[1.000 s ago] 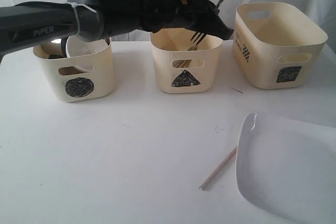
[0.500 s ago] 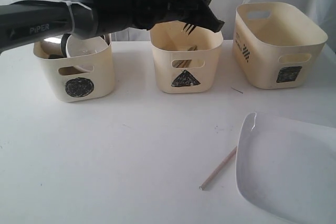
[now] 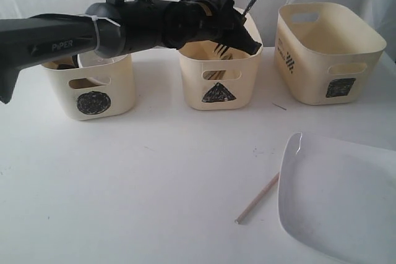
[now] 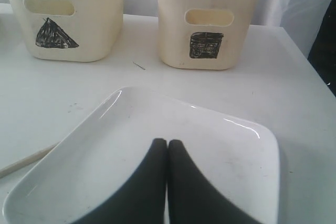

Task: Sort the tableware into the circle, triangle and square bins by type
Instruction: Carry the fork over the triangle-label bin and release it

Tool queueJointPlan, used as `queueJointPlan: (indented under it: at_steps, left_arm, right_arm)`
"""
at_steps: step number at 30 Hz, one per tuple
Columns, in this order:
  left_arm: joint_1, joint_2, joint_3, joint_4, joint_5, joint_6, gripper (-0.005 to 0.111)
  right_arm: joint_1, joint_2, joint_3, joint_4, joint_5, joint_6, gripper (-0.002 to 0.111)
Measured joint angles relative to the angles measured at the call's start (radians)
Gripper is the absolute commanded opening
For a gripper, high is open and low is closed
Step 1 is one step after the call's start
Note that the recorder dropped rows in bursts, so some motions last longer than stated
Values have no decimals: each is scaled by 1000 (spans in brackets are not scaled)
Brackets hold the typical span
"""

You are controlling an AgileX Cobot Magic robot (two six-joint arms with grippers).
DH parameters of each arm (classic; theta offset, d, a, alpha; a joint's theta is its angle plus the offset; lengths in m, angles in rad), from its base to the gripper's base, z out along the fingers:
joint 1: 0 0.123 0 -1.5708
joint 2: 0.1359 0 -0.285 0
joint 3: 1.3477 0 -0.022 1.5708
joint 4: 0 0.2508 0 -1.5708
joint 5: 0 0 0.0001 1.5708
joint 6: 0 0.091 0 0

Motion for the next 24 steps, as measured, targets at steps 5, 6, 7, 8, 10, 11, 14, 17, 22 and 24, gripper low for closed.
queueJointPlan:
  at_steps: [5, 6, 7, 8, 10, 11, 14, 17, 22, 24]
  left_arm:
    - [0, 1, 0, 0, -4, 4, 0]
    - [0, 1, 0, 0, -4, 4, 0]
    - [0, 1, 0, 0, -4, 4, 0]
    - [0, 1, 0, 0, -5, 9, 0]
    - [2, 1, 0, 0, -5, 26, 0]
    - [2, 2, 0, 0, -5, 38, 0]
    - [8, 2, 0, 0, 12, 75, 0]
    - [16, 2, 0, 0, 44, 82, 0]
    - [19, 2, 0, 0, 61, 73, 19]
    - [19, 2, 0, 0, 61, 55, 30]
  right_arm:
    - [0, 0, 0, 0, 0, 0, 0]
    - [0, 0, 0, 0, 0, 0, 0]
    - [0, 0, 0, 0, 0, 0, 0]
    - [0, 0, 0, 0, 0, 0, 0]
    - [0, 0, 0, 0, 0, 0, 0]
    - [0, 0, 0, 0, 0, 0, 0]
    - [0, 0, 0, 0, 0, 0, 0]
    - [0, 0, 0, 0, 0, 0, 0]
    - [0, 0, 0, 0, 0, 0, 0]
    - [0, 0, 0, 0, 0, 0, 0]
